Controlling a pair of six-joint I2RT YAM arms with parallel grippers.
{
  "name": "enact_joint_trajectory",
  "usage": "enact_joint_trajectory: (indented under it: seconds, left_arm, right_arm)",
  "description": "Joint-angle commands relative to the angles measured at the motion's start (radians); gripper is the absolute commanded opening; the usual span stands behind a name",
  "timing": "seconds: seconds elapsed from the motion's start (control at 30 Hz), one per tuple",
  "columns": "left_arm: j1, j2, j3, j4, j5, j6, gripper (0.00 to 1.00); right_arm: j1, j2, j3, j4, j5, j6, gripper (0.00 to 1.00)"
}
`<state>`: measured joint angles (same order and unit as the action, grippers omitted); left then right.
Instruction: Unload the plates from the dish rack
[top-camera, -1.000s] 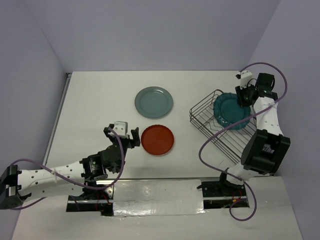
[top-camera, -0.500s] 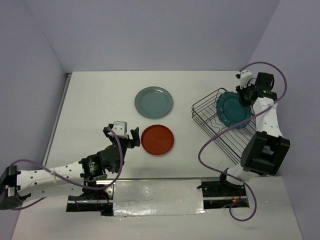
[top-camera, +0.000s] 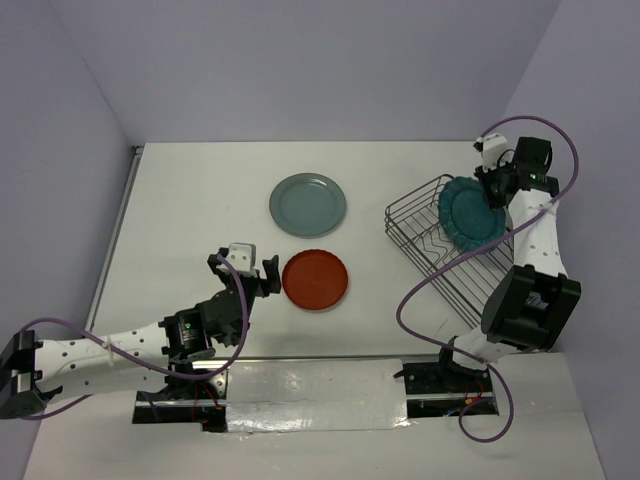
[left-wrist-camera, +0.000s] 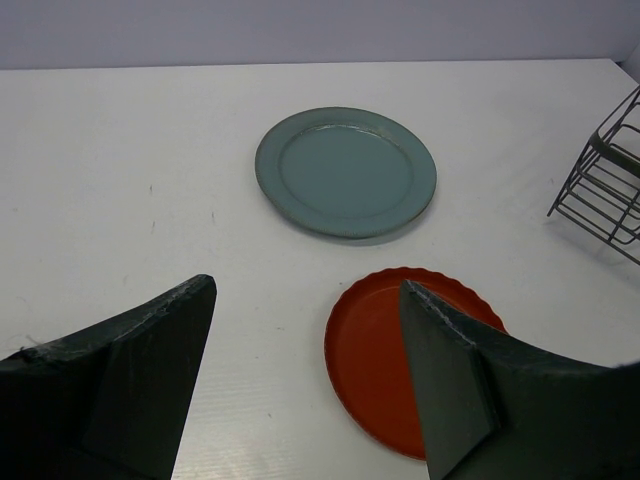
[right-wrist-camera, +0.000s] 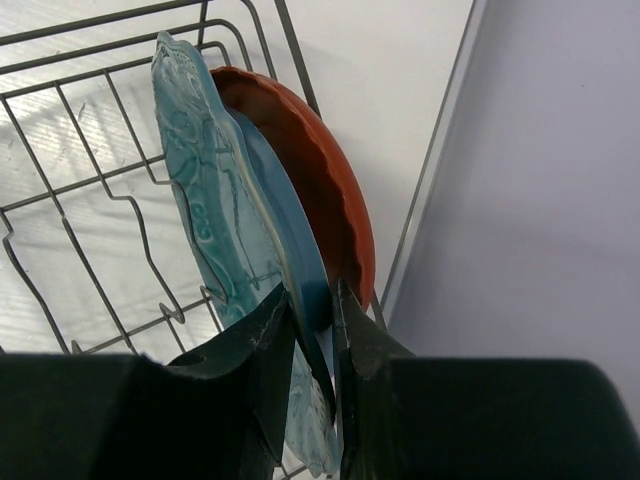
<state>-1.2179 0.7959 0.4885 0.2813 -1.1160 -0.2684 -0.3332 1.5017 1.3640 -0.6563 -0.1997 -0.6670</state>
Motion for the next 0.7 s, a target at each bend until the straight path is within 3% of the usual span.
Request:
enact_joint_trajectory:
  seconds: [0.0, 0.43, 0.67]
  left_arm:
    - [0.001, -0.012, 0.009, 0.035, 0.001, -0.012, 0.86]
    - [0.000, -0.012, 0.009, 0.038, -0.005, -0.008, 0.86]
    - [0.001, -0.001, 0.010, 0.039, -0.022, -0.003, 0.86]
  right_arm:
    - [0.005, -0.075, 0.110, 0.061, -0.055, 0.069, 0.00]
    - [0.011, -0.110, 0.155, 0.043, -0.052, 0.109, 0.00]
    - [0.017, -0.112, 0.257, -0.012, -0.035, 0.142, 0.00]
